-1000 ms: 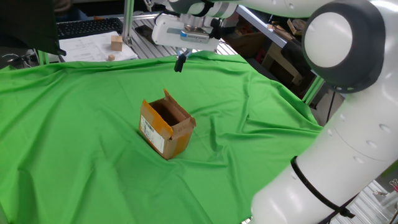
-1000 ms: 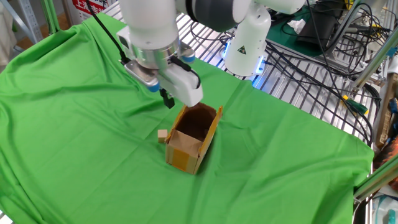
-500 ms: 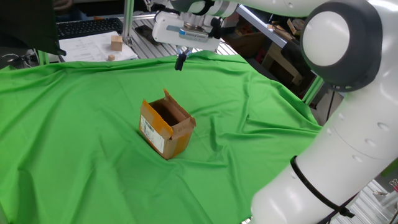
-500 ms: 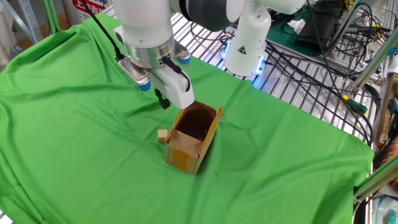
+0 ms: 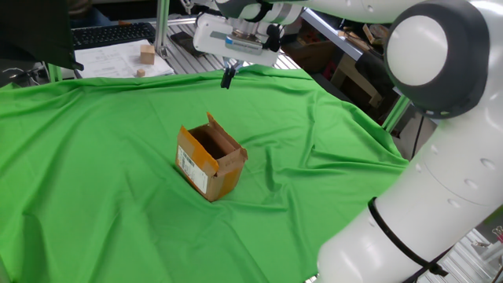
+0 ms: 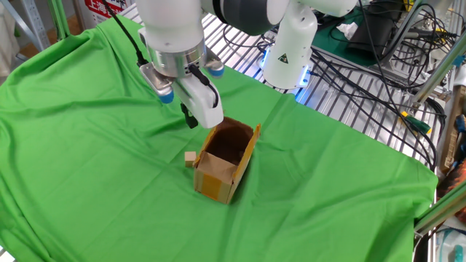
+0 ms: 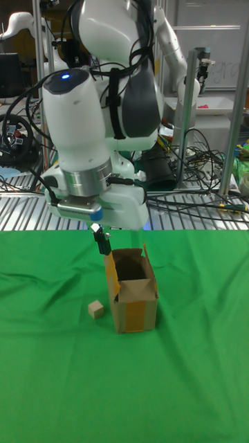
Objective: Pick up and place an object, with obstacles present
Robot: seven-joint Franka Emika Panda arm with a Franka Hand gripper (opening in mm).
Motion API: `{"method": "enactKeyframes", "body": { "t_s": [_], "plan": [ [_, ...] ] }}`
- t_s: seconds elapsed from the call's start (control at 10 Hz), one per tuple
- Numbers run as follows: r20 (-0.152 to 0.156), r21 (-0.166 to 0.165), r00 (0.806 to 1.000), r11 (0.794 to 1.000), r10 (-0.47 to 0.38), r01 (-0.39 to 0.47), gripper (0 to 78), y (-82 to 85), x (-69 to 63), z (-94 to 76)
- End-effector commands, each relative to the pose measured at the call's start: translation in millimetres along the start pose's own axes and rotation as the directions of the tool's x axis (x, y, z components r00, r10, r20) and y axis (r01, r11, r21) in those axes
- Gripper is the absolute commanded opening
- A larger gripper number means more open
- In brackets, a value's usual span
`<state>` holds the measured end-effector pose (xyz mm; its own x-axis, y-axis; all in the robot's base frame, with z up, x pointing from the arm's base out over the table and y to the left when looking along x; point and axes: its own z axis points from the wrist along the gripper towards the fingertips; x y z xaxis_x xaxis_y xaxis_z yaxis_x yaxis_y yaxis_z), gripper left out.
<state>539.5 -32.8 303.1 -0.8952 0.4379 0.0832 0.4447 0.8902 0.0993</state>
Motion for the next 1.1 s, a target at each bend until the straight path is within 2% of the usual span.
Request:
{"method": "enactKeyframes", "body": {
  "t_s": [0.1,0.4,0.6,0.8,0.9,1.1],
  "plan": [
    [0.045,-0.023,0.99,0.991,0.131,-0.13,0.0,0.4,-0.4,-1.5],
    [0.035,-0.041,0.977,0.977,0.212,-0.211,0.0,0.4,-0.4,-1.5],
    [0.025,-0.042,0.972,0.972,0.233,-0.232,0.0,0.4,-0.4,-1.5],
    [0.036,-0.036,0.965,0.966,0.259,-0.257,0.0,0.4,-0.4,-1.5],
    [0.058,-0.022,0.961,0.963,0.27,-0.269,0.0,0.0,-0.6,1.6],
    [0.076,-0.016,0.954,0.957,0.291,-0.29,0.0,-4.5,-1.0,13.8]
  ]
}}
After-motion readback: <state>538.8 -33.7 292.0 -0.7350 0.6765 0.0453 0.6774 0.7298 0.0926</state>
